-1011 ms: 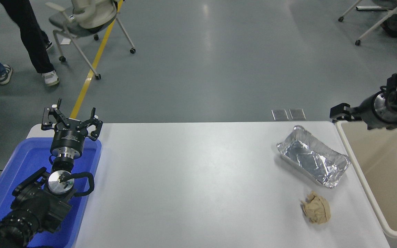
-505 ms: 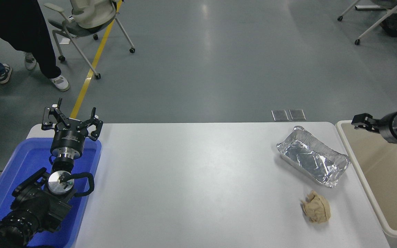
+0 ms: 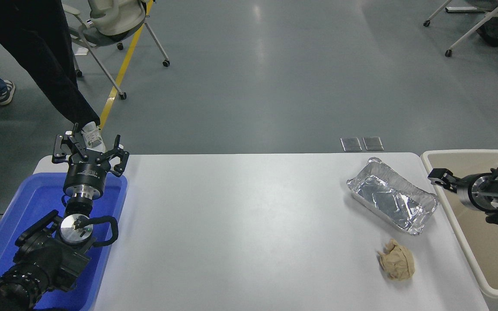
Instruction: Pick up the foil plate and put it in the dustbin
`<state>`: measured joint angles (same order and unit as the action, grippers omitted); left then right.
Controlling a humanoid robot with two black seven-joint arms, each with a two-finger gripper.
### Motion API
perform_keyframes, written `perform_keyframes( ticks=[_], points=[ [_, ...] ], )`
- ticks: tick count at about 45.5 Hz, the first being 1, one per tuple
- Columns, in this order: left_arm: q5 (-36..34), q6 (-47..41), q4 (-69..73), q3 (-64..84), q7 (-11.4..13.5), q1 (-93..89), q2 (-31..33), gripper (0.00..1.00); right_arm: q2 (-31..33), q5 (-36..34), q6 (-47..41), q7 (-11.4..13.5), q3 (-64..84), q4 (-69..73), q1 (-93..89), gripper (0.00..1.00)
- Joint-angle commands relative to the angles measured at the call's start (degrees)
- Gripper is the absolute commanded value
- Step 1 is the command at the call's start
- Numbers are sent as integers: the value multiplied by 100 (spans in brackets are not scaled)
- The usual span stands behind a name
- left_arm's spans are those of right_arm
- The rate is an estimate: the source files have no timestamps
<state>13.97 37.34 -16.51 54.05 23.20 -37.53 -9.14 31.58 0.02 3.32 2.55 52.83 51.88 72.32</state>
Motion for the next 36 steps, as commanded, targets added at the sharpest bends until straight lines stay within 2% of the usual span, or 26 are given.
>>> perform_keyframes(
  ticks=[1, 9, 28, 36],
  points=[
    [0, -7, -1, 0, 0, 0, -8, 99, -195, 6, 309, -27, -493, -20, -455, 100],
    [0, 1, -1, 0, 0, 0, 0, 99, -398, 15, 669, -36, -695, -134, -754, 100],
    [0, -7, -1, 0, 0, 0, 0, 99, -723, 15, 802, -53, -757, -731, -1281, 97],
    [0, -7, -1, 0, 0, 0, 0, 99, -855, 42, 802, -44, -757, -899, -1431, 89]
  ],
)
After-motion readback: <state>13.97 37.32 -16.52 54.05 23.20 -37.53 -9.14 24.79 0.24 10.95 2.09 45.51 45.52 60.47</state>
